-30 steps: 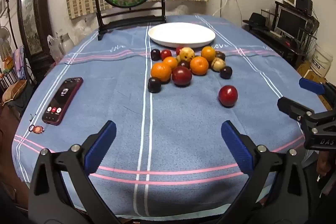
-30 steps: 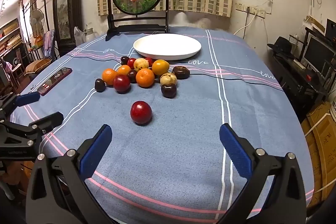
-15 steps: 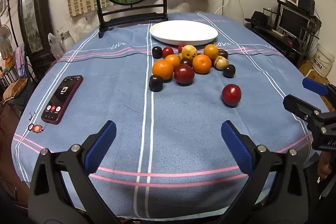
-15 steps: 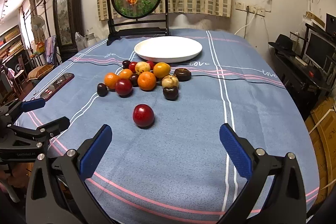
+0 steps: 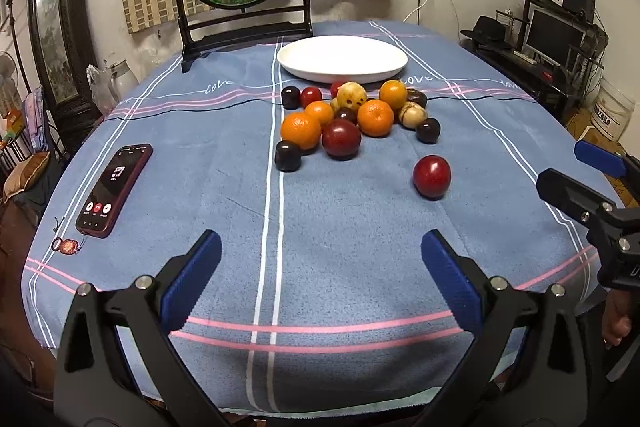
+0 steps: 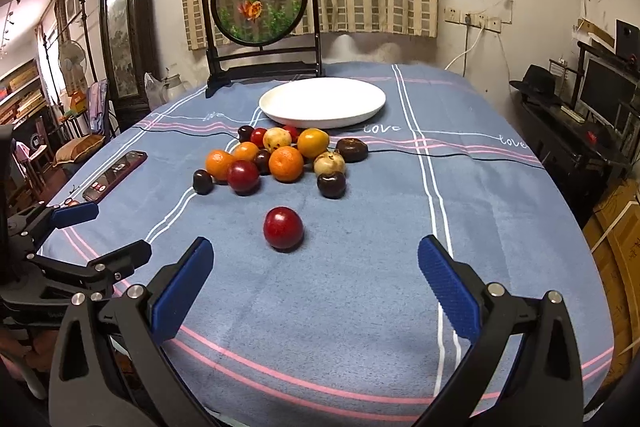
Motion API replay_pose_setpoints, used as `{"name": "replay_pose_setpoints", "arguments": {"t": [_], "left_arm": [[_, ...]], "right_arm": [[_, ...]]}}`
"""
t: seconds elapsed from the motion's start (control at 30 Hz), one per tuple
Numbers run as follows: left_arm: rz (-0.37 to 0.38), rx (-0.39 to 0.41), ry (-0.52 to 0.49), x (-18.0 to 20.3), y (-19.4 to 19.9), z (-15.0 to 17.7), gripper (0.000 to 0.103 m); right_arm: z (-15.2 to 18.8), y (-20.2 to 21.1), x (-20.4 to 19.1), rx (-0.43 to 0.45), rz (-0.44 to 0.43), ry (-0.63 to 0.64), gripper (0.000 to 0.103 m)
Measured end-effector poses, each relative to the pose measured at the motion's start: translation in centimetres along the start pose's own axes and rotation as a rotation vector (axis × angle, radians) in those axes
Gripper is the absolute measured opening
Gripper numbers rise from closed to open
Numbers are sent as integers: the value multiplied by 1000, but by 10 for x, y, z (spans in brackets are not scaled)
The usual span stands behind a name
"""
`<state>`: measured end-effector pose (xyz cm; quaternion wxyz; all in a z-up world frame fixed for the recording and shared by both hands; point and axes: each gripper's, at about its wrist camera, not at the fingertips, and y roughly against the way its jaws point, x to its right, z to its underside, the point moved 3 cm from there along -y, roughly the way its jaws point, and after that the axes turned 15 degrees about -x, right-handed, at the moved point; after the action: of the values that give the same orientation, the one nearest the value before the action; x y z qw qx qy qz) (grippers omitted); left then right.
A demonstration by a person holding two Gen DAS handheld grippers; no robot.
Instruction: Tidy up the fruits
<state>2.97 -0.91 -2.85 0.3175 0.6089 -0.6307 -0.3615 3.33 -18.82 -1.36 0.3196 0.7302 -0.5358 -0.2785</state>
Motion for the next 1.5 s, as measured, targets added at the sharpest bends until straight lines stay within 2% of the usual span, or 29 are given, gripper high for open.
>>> {"name": "replay_pose_setpoints", "arguments": {"t": [0.2, 0.57, 0.83, 1.17, 1.27, 1.5], "left_arm": [[7, -6, -7, 1, -2, 1, 101], [7, -21, -28, 4, -11, -6, 101], [19, -47, -39, 1, -29, -18, 101], [35, -67, -26, -20, -48, -27, 101], [38, -81, -21, -30, -56, -33, 101], [83, -86, -51, -44, -69, -45, 101]], "right_arm": [[2, -5, 0, -23, 11, -26, 102], [-3, -15, -11, -35, 33, 33, 102], [-13, -25, -11, -43, 12, 40, 102], [-23, -56, -9, -130, -5, 30, 102], [-27, -71, -12, -172, -15, 41, 97], [-35, -101, -18, -257, -52, 53, 81]]}}
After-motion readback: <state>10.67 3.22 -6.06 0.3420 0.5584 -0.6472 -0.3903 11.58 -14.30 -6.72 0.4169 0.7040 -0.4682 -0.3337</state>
